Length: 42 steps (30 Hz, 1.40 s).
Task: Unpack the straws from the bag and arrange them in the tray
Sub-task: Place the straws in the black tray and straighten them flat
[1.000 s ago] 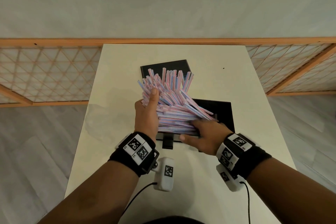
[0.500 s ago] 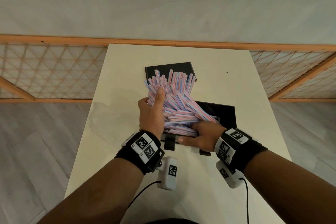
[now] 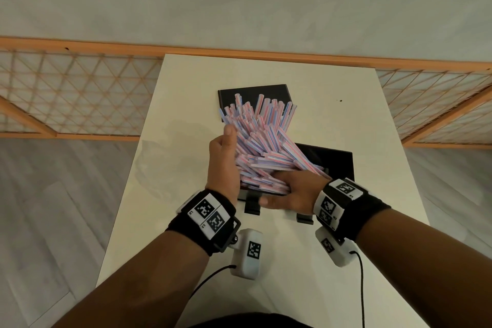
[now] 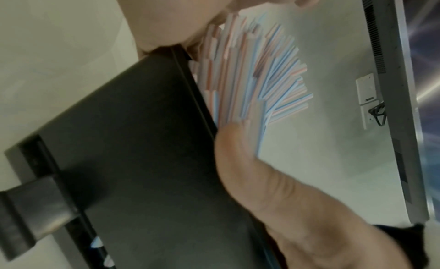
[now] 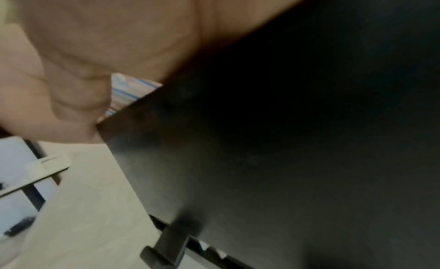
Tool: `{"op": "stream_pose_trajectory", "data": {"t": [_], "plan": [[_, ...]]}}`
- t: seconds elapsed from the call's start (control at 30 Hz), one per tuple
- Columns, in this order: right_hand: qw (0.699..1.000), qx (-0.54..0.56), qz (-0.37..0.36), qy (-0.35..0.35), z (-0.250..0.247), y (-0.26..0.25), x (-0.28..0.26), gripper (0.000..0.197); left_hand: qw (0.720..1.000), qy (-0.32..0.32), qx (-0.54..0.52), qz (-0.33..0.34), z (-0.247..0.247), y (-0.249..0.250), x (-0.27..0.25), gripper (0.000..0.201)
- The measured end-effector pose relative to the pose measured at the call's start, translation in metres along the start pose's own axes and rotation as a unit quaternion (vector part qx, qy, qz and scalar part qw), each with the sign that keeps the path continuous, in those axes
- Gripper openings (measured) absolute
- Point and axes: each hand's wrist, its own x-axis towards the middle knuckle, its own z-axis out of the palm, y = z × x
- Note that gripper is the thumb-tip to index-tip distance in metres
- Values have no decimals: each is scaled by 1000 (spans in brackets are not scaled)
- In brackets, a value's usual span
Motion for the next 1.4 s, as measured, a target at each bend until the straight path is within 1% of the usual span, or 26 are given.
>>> {"op": "stream_pose_trajectory", "data": {"t": [0.07,0.13,0.17,0.2,0.27,0.3,0.33,0.37,0.43,0.47,0.5,0.57,0.63,0.67,0.7,0.73,0.77,0.87,0.9,0.93,1.0,1.03,1.13,1.2,1.33,1.4], "plan": [[1000,-2,16,-9,-2,-3,0,79,1000,-16,-17,-14,-1,2,-1,99],[1000,6,9,-8,-6,-5,-1,73,999,-34,-6,-10,-1,5,-2,70],[1000,12,1,-7,-7,-8,-3,73,999,-38,-2,-8,-1,5,-2,61],[1000,16,-5,-6,-7,-8,-3,73,999,-33,-3,-9,-1,5,-2,65],[1000,22,-7,-3,-7,-8,-3,74,1000,-16,-17,-6,-2,2,-1,80],[1000,26,-6,0,-8,-10,-3,72,1000,-11,-18,0,-1,3,-1,83],[1000,26,-1,2,-8,-9,-1,67,1000,-8,-17,4,-1,3,-3,85],[999,36,4,8,-9,-10,-2,57,1000,-7,-17,9,-1,4,-3,85],[999,44,10,28,-9,-11,0,33,1000,4,-21,19,-2,3,-2,89],[998,43,13,36,-9,-11,0,30,1000,9,-15,22,-2,4,-2,93],[998,48,8,43,-10,-13,-2,32,1000,13,-5,26,-4,4,0,98],[998,42,5,40,-10,-16,-5,32,999,14,36,35,-5,4,2,98],[1000,10,-1,27,-11,-19,-10,24,996,5,76,36,-5,5,1,91],[1000,-5,-10,23,-9,-17,-10,35,996,2,80,29,-6,4,1,91],[999,-8,-25,27,-9,-18,-10,51,997,0,75,21,-6,3,1,91],[999,-10,-30,30,-7,-16,-8,60,998,1,67,15,-6,1,1,91],[999,-8,-35,32,-5,-15,-7,63,998,3,61,14,-7,-1,1,91],[1000,-7,-15,26,-1,-6,-1,51,999,14,46,21,-5,-2,1,85],[1000,-11,-7,24,-1,-5,-1,50,999,17,38,26,-5,-1,1,84],[1000,-14,-3,20,-1,-6,-2,56,999,19,30,29,-4,-1,1,84],[1000,-18,-8,7,1,-6,0,75,999,25,18,31,-4,-2,1,87],[1000,-4,-13,-1,1,-7,1,79,999,26,15,30,-3,-2,0,89],[999,38,-26,-12,-1,-7,0,78,999,26,17,30,-1,-5,-1,99],[999,27,-28,-7,-3,-7,1,79,999,26,27,28,-1,-7,1,102],[999,10,-30,-4,-5,-12,3,82,997,-4,65,51,-1,-8,2,106],[999,19,-31,-7,-6,-13,4,79,997,-2,67,49,-1,-7,1,106]]}}
